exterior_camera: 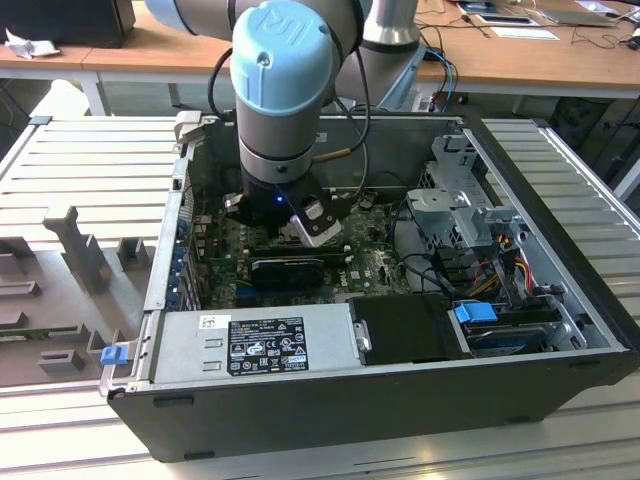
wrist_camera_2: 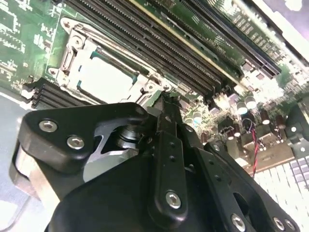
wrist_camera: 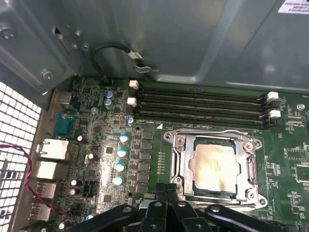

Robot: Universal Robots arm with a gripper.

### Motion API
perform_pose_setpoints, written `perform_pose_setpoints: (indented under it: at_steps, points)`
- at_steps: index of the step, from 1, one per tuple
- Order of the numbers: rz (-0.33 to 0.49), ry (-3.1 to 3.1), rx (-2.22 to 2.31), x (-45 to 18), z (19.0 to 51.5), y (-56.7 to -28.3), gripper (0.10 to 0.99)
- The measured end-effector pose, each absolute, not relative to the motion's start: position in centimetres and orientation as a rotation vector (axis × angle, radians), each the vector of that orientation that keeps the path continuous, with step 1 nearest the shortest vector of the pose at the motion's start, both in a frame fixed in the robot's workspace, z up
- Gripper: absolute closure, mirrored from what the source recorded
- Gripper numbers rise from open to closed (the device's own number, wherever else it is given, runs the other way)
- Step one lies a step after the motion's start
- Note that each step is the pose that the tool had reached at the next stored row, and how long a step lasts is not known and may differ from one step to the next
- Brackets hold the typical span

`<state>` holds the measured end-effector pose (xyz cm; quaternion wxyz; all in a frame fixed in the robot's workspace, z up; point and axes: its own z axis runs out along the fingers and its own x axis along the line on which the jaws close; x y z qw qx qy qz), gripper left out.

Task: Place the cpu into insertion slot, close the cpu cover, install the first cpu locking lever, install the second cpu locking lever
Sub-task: 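Install the second cpu locking lever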

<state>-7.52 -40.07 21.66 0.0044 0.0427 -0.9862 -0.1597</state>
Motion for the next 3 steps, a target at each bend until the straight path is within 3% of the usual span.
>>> perform_pose_setpoints:
  at_steps: [3]
  points:
    - [-0.501, -3.090, 0.134, -7.52, 21.68, -40.07, 0.980]
